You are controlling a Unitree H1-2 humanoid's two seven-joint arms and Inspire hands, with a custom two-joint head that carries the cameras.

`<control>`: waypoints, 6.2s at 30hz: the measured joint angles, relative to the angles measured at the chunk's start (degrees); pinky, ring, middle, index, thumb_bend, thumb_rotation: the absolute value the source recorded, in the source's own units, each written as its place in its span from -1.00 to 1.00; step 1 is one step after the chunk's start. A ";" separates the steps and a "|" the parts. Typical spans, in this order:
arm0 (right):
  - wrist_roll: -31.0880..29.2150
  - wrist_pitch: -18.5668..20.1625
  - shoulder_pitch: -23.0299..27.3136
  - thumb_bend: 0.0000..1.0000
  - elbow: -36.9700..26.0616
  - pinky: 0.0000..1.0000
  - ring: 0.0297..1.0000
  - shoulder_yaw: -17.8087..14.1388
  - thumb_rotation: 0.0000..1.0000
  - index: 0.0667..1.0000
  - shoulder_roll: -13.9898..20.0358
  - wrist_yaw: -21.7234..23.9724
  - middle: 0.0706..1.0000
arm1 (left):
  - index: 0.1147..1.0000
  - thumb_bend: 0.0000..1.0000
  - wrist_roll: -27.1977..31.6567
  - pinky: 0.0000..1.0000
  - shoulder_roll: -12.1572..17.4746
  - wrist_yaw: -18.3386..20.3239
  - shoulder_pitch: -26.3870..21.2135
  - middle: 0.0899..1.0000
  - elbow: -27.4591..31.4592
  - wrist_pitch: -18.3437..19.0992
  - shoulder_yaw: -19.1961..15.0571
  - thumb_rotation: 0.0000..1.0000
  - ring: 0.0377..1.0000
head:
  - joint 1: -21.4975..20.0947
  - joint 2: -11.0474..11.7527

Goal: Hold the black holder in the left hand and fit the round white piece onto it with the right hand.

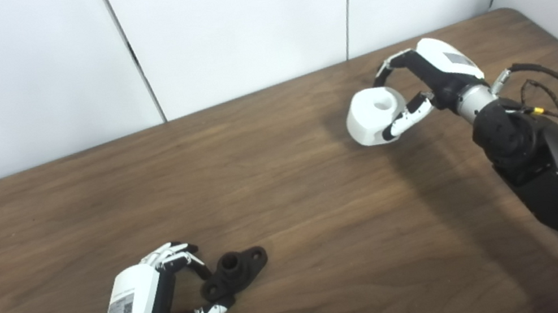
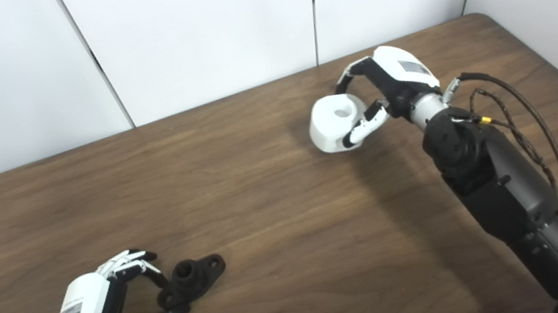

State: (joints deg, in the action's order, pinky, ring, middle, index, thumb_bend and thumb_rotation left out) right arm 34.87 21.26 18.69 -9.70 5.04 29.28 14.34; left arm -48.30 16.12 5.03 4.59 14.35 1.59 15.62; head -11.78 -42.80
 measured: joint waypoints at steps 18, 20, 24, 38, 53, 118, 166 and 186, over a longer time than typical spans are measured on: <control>1.70 5.29 -1.34 0.05 -19.25 0.92 0.81 7.42 -0.73 -0.11 -5.19 11.65 0.54 | -0.16 0.04 -1.20 0.68 -0.97 0.23 -0.67 0.51 0.60 2.80 1.49 -0.89 0.69 | 2.90 -1.23; 1.82 5.30 -1.39 0.05 -20.30 0.95 0.82 7.72 -0.73 -0.11 -5.71 12.66 0.55 | -0.16 0.04 -1.48 0.68 -1.20 0.50 -0.82 0.51 0.86 3.60 1.81 -0.89 0.70 | 3.34 -1.40; 2.44 5.29 -1.49 0.05 -22.17 0.99 0.82 8.76 -0.73 -0.11 -6.77 14.43 0.55 | -0.16 0.04 -2.16 0.71 -1.51 2.01 -1.35 0.51 1.63 5.26 2.65 -0.89 0.71 | 4.13 -1.67; 4.18 5.27 -1.46 0.05 -26.58 1.00 0.86 11.64 -0.72 -0.11 -9.95 19.07 0.58 | -0.16 0.04 -4.34 0.72 -3.00 3.91 -1.79 0.52 3.02 9.21 4.60 -0.90 0.70 | 6.24 -2.55; 5.13 4.83 -1.44 0.05 -25.84 0.98 0.86 14.08 -0.72 -0.11 -13.75 19.70 0.58 | -0.16 0.04 -4.92 0.73 -3.72 4.30 -2.01 0.52 3.24 10.22 5.34 -0.89 0.71 | 7.12 -2.37; 9.14 -1.15 0.15 0.05 -20.48 1.00 0.90 17.41 -0.72 -0.11 -14.67 20.47 0.59 | -0.16 0.04 -8.75 0.74 -7.22 9.42 -2.52 0.53 6.19 14.56 7.50 -0.90 0.70 | 16.96 -7.21; 10.95 -0.28 1.96 0.05 -23.35 0.99 0.93 14.36 -0.72 -0.11 -14.60 24.59 0.59 | -0.16 0.04 -6.46 0.71 -5.44 10.48 -2.47 0.51 6.19 11.18 5.47 -0.89 0.71 | 8.79 -7.29; 11.35 -0.48 1.88 0.05 -23.31 0.97 0.91 15.82 -0.73 -0.11 -14.50 26.22 0.59 | -0.16 0.04 -6.45 0.71 -5.79 10.60 -2.37 0.51 6.20 11.22 5.22 -0.89 0.70 | 8.70 -7.82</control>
State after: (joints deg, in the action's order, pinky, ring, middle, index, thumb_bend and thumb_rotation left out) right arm 46.22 20.78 20.57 -33.01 20.86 14.78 40.56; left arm -54.76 10.33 15.63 2.22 20.56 12.80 20.85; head -3.08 -50.63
